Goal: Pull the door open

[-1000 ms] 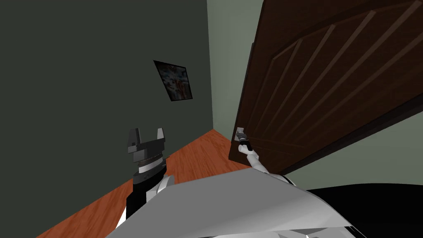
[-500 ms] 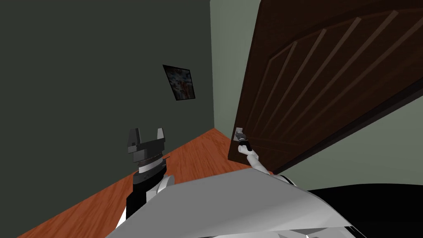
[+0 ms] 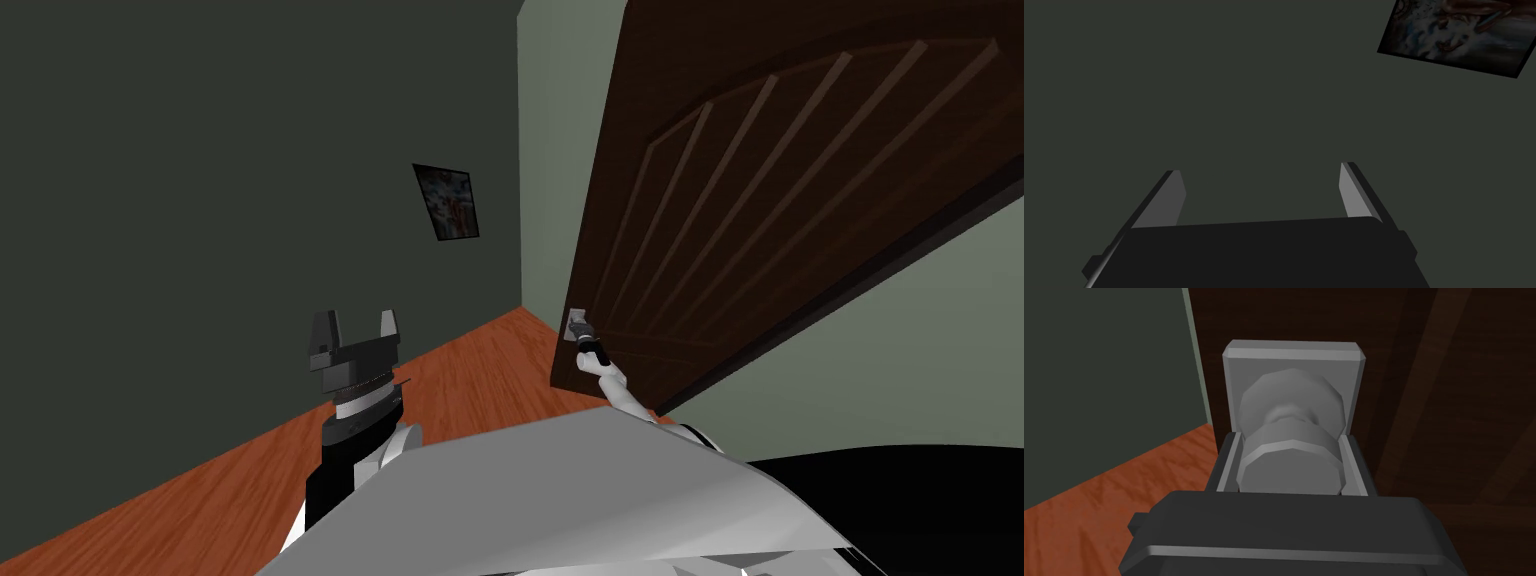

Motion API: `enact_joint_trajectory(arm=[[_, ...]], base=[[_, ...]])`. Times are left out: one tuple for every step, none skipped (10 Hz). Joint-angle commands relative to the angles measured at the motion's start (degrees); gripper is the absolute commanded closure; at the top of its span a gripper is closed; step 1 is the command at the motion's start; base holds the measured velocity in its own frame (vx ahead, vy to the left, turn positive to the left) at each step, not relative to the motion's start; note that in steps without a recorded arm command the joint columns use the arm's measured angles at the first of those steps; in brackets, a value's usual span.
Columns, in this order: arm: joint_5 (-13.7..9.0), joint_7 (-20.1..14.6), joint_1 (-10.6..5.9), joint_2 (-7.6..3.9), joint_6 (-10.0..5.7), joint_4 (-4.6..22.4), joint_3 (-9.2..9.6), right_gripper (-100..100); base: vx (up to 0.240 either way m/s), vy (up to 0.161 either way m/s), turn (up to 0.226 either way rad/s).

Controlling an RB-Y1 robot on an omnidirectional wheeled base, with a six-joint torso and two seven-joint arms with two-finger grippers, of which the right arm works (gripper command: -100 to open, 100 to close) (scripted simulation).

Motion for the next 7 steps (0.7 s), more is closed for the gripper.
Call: enact_joint_trajectory(arm=[[0.21,-0.88,0.23,-0.33,0.22,-0.79,1.12,100],[0.33,-1.43,0.4,-0.59,0.23,-1.02,1.78,100],[0.45,-1.93,0.56,-0.83,0.24,-1.23,2.4,100],[0.55,-2.38,0.7,-1.04,0.24,-1.42,2.94,100],[0.63,-2.74,0.82,-1.22,0.25,-1.57,3.39,100],[0.69,-3.01,0.9,-1.35,0.25,-1.69,3.72,100],[0.63,-2.77,0.98,-1.29,0.41,-1.56,3.42,100]], base=[[-0.193,-0.049,0.127],[-0.198,-0.086,0.117],[-0.202,-0.067,0.113],[-0.187,-0.015,0.084],[-0.184,-0.012,0.073],[-0.185,-0.044,0.065],[-0.081,-0.022,0.027]])
